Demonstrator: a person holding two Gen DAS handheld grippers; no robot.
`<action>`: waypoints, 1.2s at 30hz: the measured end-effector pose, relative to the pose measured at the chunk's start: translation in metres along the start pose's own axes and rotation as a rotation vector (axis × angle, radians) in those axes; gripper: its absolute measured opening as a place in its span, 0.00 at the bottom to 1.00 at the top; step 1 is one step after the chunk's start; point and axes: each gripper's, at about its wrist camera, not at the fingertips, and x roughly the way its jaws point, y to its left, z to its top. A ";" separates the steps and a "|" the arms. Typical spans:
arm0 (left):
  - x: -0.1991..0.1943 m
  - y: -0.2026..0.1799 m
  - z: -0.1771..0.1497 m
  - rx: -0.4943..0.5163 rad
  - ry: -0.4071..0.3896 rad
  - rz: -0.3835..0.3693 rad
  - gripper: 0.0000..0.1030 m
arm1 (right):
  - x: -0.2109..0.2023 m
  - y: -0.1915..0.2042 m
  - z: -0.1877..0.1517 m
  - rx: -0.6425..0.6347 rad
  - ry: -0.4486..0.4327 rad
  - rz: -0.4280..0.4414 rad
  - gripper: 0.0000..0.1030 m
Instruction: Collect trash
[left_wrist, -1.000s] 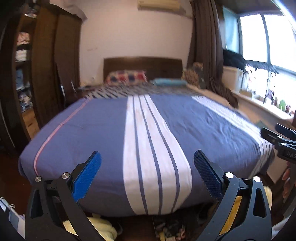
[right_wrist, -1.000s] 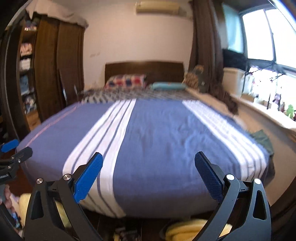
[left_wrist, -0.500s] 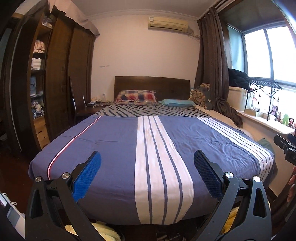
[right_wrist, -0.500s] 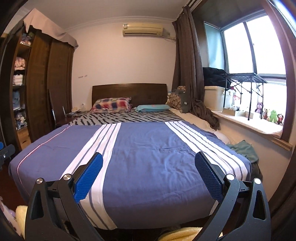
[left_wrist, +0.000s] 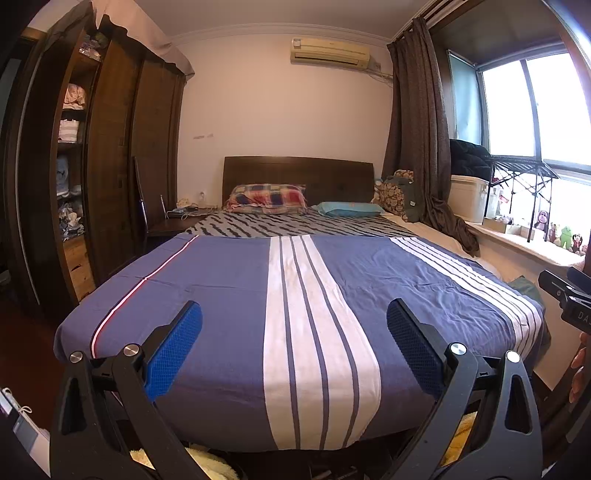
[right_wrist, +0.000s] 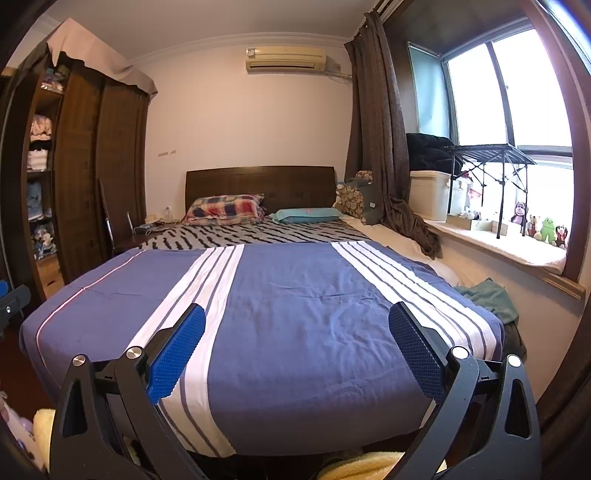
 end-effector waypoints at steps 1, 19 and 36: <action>0.000 0.000 0.000 0.001 0.000 0.000 0.92 | 0.000 0.000 0.000 0.001 0.000 0.002 0.97; -0.002 0.002 0.001 0.000 0.000 -0.010 0.92 | -0.002 0.003 0.000 0.003 0.003 0.013 0.97; -0.003 0.002 0.001 -0.001 -0.001 -0.011 0.92 | -0.003 0.004 0.000 0.003 0.006 0.016 0.97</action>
